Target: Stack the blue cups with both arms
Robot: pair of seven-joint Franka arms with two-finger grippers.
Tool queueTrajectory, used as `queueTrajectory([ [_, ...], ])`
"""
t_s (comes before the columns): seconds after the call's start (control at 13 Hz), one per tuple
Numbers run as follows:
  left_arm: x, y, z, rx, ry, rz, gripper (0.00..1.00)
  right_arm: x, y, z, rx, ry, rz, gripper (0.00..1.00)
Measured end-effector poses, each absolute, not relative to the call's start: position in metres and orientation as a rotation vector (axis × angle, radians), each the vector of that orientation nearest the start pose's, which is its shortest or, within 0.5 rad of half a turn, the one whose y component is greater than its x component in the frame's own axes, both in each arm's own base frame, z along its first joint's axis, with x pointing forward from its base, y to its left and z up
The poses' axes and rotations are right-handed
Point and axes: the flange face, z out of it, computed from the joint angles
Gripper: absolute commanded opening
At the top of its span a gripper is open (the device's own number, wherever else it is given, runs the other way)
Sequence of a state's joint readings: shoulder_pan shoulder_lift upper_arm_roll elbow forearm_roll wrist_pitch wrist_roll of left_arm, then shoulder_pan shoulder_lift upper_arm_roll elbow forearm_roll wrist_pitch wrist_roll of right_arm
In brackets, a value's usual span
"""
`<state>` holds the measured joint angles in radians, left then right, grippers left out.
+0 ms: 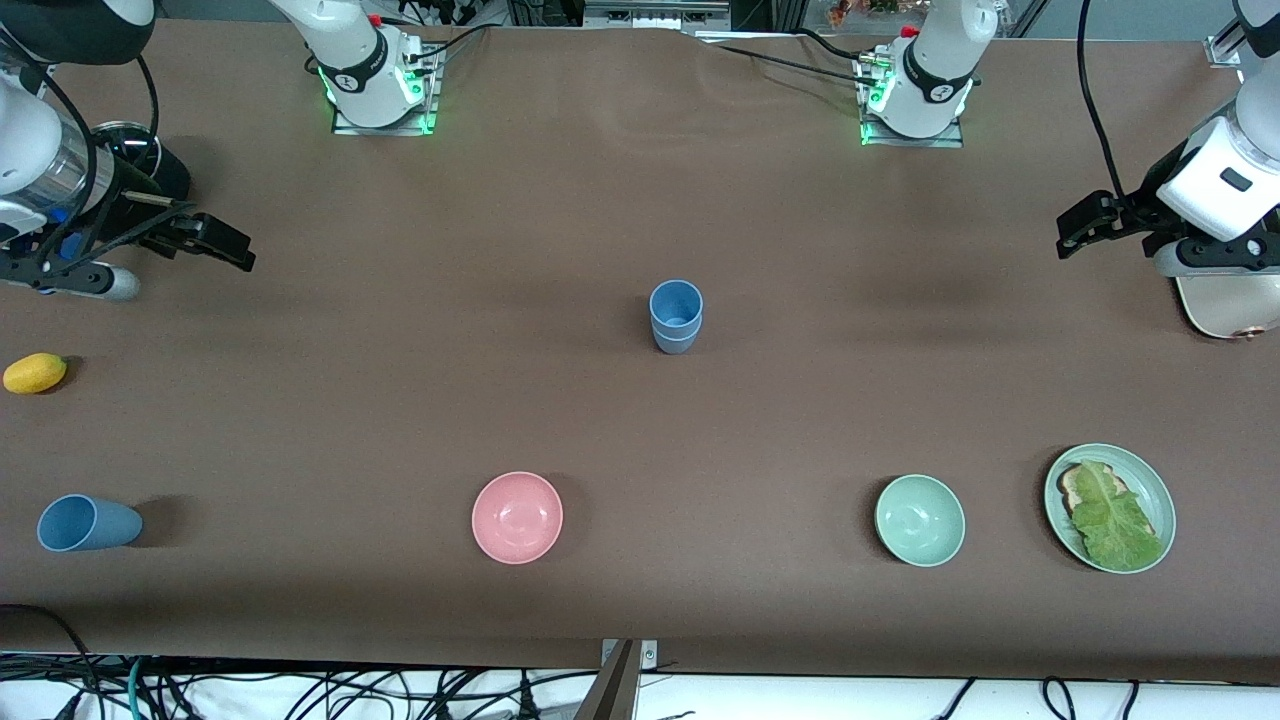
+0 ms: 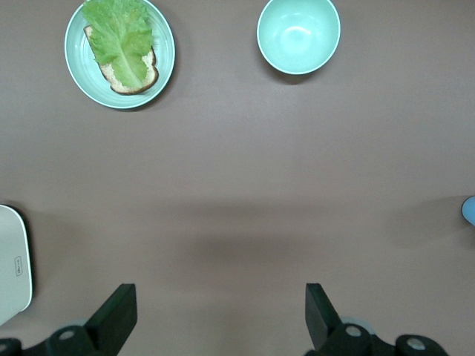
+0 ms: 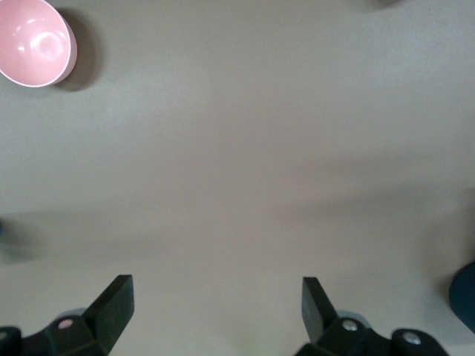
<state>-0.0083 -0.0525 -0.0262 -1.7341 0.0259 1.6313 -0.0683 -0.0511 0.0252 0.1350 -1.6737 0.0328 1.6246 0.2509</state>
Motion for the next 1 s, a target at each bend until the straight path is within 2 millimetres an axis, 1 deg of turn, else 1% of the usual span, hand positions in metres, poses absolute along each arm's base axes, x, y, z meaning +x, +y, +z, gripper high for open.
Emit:
queueTrajectory([
  [0.23, 0.539, -0.016, 0.581, -3.111, -0.049, 0.076, 1.0, 0.561, 0.043, 0.565, -3.102, 0.283, 0.129, 1.0],
  [0.61, 0.539, -0.016, 0.581, -3.111, -0.049, 0.076, 1.0, 0.562, 0.039, 0.563, -3.104, 0.293, 0.138, 1.0],
  [0.84, 0.539, -0.016, 0.581, -3.111, -0.049, 0.076, 1.0, 0.563, 0.017, 0.562, -3.101, 0.314, 0.138, 1.0],
  [1.0, 0.539, -0.016, 0.581, -3.111, -0.049, 0.076, 1.0, 0.563, 0.012, 0.562, -3.1, 0.32, 0.139, 1.0],
])
